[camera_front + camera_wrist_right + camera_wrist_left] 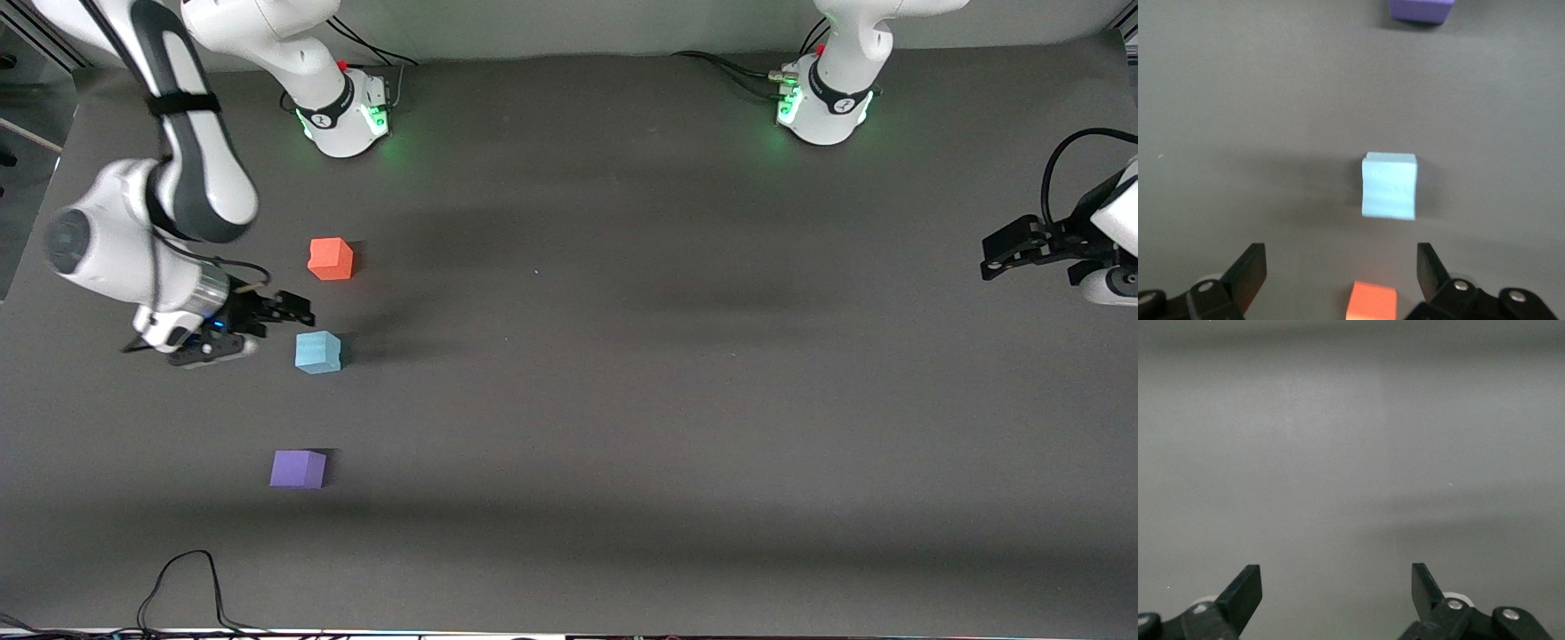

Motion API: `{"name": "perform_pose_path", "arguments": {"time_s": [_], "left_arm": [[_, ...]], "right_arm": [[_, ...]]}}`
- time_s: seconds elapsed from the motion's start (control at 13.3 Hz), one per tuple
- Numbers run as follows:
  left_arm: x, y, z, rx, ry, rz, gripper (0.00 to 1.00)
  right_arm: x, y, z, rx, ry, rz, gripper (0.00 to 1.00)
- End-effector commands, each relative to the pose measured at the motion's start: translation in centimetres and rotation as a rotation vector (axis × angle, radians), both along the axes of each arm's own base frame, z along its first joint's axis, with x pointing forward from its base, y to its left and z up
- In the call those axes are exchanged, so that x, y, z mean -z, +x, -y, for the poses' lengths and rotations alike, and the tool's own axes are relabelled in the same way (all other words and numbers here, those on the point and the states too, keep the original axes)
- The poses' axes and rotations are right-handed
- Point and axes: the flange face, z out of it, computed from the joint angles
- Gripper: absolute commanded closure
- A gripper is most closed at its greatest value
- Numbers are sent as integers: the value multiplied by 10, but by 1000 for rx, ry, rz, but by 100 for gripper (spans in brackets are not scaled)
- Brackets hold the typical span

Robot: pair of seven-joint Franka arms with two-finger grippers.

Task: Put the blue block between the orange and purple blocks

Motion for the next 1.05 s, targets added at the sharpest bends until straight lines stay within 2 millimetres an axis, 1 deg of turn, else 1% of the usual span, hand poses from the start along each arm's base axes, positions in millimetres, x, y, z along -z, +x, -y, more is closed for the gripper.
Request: {"name": "perform_pose_path", "arguments": {"time_s": [0.0,0.15,0.3,0.45,0.6,0.68,0.98], "left_arm": [[-3,-5,0,8,-11,4,0],[-4,-5,0,8,-12,7,0],[-4,-5,0,8,-12,7,0],[-4,-5,0,8,-12,10,0],[-4,-5,0,8,-12,10,0],[-3,-5,0,6,-12,10,0],[-2,-4,0,6,-12,10,0]], "right_arm": [[-79,4,2,4,-30,-23,0],[-134,-1,6,5,-42,-33,0],[-171,-13,14,2,-58,-18,0],[-201,-28,0,-4,-119,9,0],[-212,-38,-6,-7,-150,21,0],[-212,-41,-6,-3,-155,6,0],[-211,-41,-4,-1,-155,4,0]]}}
